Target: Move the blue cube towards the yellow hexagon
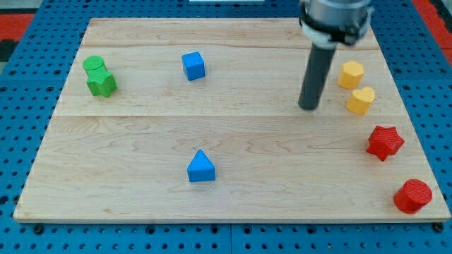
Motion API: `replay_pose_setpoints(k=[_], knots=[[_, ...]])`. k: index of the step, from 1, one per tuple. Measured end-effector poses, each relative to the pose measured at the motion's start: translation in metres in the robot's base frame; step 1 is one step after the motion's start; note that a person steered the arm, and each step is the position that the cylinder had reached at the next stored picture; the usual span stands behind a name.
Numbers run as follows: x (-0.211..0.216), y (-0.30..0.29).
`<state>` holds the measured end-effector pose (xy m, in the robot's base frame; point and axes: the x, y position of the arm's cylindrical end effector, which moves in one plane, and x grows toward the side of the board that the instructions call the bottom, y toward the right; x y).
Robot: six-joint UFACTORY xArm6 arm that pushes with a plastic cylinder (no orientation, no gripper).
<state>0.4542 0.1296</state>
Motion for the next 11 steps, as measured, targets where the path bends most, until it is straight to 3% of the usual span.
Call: replay_pose_setpoints(k=[1, 2, 4, 5, 6, 7, 8, 10, 11], knots=[[0.071, -0.026], [0.081, -0.101], [0.055, -0.186], [-0.016, -0.197], [-0.075, -0.245], [-0.137, -0.227], [-0.142, -0.132], [-0.115, -0.137], [-0.111, -0.099]])
